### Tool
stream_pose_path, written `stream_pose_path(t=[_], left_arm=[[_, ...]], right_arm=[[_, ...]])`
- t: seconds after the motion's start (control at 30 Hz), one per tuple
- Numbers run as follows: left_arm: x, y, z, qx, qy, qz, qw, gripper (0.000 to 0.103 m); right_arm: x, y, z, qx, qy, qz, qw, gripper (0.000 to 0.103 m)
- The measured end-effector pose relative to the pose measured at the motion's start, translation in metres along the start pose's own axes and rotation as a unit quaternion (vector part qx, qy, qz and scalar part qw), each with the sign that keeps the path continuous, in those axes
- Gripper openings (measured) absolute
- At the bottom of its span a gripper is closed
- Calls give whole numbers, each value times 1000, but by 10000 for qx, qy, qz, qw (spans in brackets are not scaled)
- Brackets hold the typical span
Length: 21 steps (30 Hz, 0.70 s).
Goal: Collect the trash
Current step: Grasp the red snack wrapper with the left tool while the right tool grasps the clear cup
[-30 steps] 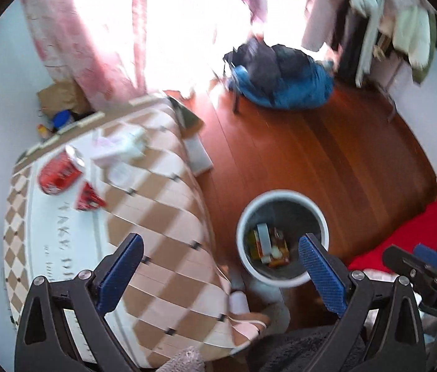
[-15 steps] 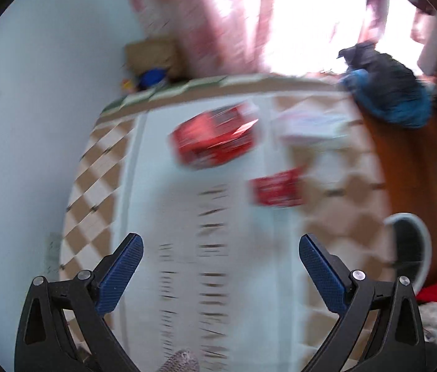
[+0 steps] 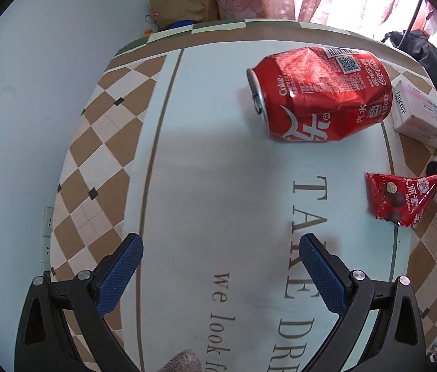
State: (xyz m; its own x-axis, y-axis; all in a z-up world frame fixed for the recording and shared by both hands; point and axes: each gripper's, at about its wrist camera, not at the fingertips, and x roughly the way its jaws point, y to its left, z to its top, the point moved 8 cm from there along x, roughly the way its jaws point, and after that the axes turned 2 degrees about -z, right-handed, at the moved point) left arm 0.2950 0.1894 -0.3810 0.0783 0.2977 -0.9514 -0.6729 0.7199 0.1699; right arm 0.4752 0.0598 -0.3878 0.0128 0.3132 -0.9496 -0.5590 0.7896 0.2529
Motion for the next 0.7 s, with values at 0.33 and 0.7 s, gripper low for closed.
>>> stream_pose_path(t=[0.33, 0.7], left_arm=[[-55, -66, 7, -6, -355, -1241, 9916, 103], [-34, -135, 23, 420, -191, -1615, 9858, 82]], right_arm=[[-30, -53, -39, 98, -116, 124, 9998, 44], [-34, -78, -58, 281, -167, 185, 9993, 44]])
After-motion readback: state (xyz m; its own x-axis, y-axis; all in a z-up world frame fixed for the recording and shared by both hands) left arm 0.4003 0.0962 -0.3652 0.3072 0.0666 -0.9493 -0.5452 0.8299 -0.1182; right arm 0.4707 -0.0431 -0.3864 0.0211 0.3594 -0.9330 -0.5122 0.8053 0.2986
